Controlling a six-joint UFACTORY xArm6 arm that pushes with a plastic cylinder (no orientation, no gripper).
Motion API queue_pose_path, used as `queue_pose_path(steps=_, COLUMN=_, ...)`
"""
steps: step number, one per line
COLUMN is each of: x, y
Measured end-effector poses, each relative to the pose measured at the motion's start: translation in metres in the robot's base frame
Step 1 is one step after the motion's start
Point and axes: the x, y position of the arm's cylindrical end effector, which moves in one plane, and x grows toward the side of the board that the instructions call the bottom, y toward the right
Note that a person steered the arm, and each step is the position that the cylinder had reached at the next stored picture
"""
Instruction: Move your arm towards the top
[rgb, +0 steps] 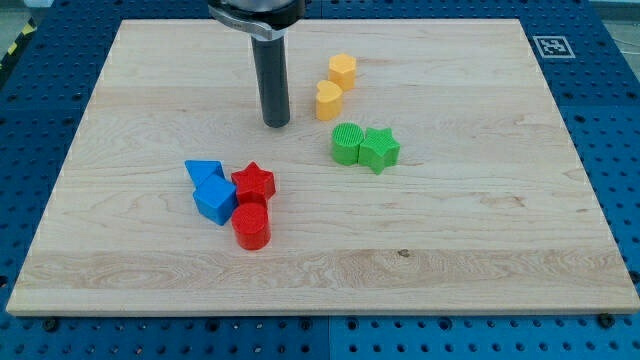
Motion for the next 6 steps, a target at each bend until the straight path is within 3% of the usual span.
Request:
queue_pose_path(steps=1, x=-0.042, y=-0.011)
queue_pose_path(steps=6, x=-0.082, y=-0.016)
